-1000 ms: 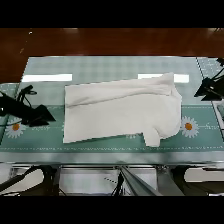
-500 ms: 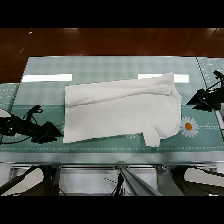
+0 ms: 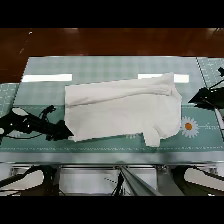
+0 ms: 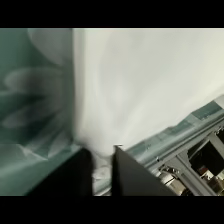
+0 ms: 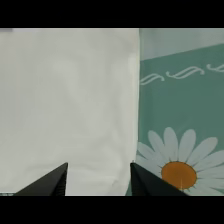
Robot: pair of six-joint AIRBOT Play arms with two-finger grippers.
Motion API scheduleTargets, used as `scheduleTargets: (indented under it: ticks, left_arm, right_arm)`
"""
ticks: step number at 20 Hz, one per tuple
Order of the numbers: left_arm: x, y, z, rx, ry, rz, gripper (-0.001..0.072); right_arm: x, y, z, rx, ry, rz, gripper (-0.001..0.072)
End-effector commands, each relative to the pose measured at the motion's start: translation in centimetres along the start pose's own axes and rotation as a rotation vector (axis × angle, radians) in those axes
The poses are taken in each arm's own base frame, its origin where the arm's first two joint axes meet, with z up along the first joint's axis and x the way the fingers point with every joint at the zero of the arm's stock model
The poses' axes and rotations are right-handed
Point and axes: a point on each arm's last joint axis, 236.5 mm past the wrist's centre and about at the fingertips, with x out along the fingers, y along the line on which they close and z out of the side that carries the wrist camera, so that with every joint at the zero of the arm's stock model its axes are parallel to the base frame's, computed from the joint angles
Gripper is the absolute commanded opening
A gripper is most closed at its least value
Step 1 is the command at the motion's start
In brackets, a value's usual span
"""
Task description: Fold the shirts.
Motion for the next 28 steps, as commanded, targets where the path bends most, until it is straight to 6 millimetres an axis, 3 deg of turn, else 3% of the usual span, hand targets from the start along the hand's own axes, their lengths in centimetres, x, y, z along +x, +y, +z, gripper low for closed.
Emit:
scheduleTargets:
  ticks: [1,4,6,9,14,20,22,25,26,28]
  left_arm:
    - [1.4,-0.2,1.6,-0.018,-0.038,-0.006,0.0028]
    - [1.2,-0.3,1.0,0.01,-0.017,-0.019,0.0027]
    - [1.1,-0.4,0.8,0.023,-0.005,-0.027,0.0027]
    - [1.1,-0.4,0.8,0.025,-0.006,-0.027,0.0027]
    - [1.1,-0.4,0.8,0.031,-0.007,-0.027,0.0027]
    - [1.1,-0.4,0.8,0.037,-0.007,-0.028,0.0028]
    - [1.1,-0.5,0.8,0.037,-0.007,-0.028,0.0028]
    - [1.1,-0.6,0.9,0.038,-0.011,-0.034,0.0027]
    - [1.0,-0.6,1.0,0.044,-0.015,-0.034,0.0028]
    - [0.0,-0.9,2.0,0.048,-0.04,-0.043,0.0027]
  right_arm:
    - [-0.9,0.2,0.0,0.001,-0.025,-0.011,0.046]
    - [-0.5,-1.6,-1.3,0.002,0.024,-0.075,0.046]
    - [1.0,-2.5,-3.9,0.053,0.101,-0.055,0.046]
    - [3.7,-2.8,-8.1,0.09,0.184,0.002,0.0462]
    - [5.9,-2.4,-11.0,0.119,0.201,0.031,0.0462]
    - [7.8,-1.6,-11.9,0.128,0.2,0.062,0.0458]
    - [8.8,-1.4,-11.4,0.101,0.175,0.038,0.0417]
    - [10.6,-0.5,-10.5,0.084,0.13,-0.006,0.0412]
    - [11.0,0.0,-10.4,0.065,0.125,-0.013,0.0355]
    - [10.8,0.7,-10.7,0.033,0.148,-0.014,0.0044]
